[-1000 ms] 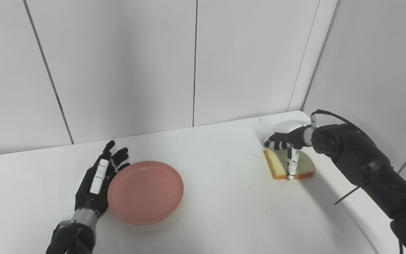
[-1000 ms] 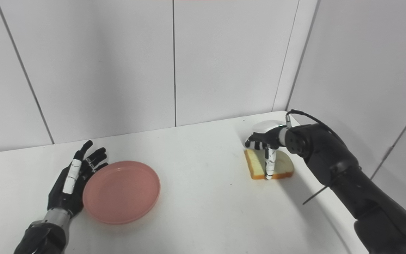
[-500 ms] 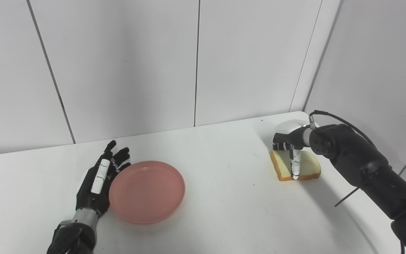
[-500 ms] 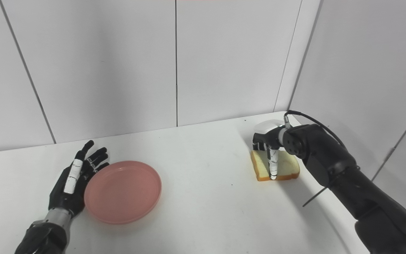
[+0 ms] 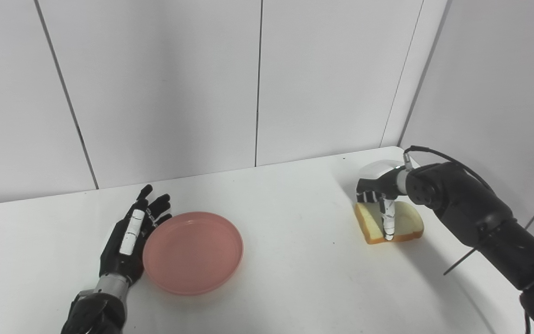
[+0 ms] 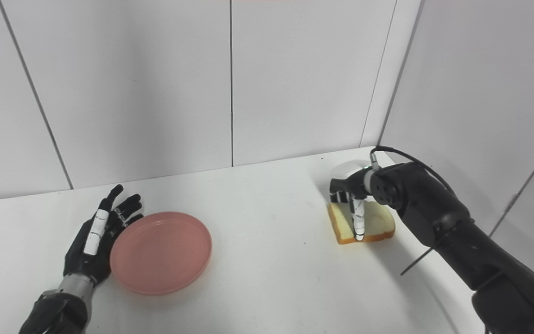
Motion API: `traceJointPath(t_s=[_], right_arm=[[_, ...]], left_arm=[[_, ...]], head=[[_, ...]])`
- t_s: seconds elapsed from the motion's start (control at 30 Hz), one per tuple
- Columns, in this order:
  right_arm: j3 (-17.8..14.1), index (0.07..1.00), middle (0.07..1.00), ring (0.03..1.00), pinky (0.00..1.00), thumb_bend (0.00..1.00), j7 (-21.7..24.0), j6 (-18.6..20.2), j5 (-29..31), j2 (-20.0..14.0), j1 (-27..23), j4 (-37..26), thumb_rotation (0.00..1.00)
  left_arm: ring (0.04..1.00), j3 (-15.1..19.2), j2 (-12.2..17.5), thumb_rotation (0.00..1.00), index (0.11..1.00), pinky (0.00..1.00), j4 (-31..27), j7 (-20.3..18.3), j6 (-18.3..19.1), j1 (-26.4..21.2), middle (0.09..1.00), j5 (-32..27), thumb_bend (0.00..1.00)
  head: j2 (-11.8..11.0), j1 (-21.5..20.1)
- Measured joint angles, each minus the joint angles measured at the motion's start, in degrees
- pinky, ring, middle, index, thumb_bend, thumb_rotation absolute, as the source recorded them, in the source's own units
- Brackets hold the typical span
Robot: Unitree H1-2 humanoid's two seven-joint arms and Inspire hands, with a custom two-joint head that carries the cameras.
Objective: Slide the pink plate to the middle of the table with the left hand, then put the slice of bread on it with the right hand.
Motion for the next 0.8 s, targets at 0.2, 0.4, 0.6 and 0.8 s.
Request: traceJointPath(t_s=[0.2,0.4,0.6,0.8], right_arm=[[0.03,0.489,0.618,0.582,0.53,0.52,2.91,-0.16,0.02,0.02,-2.44,-6.45,0.14],[0.11,0.491,0.637,0.615,0.56,0.52,5.30,-0.32,-0.02,1.29,-6.05,-10.75,0.14],[1.12,0.487,0.607,0.584,0.54,0.52,7.05,-0.41,-0.04,4.34,-8.25,-12.46,0.14],[1.83,0.488,0.545,0.481,0.40,0.52,7.30,-1.23,-0.09,7.09,-9.51,-14.18,0.14]], left_arm=[[0.877,-0.20,-0.08,0.73,0.937,0.82,0.02,0.02,-0.07,-0.04,0.832,0.19,0.89],[0.877,-0.35,-0.34,0.72,0.934,0.82,0.04,0.09,-0.23,-0.06,0.828,0.47,0.90],[0.868,-0.72,-1.00,0.73,0.932,0.80,0.08,1.15,-0.74,-0.09,0.814,1.12,0.88],[0.864,-1.25,-1.74,0.72,0.922,0.78,1.72,2.17,-2.18,-0.83,0.801,2.43,0.83]], head=[[-0.09,0.88],[-0.18,2.11],[-0.18,5.88],[-0.53,10.00]])
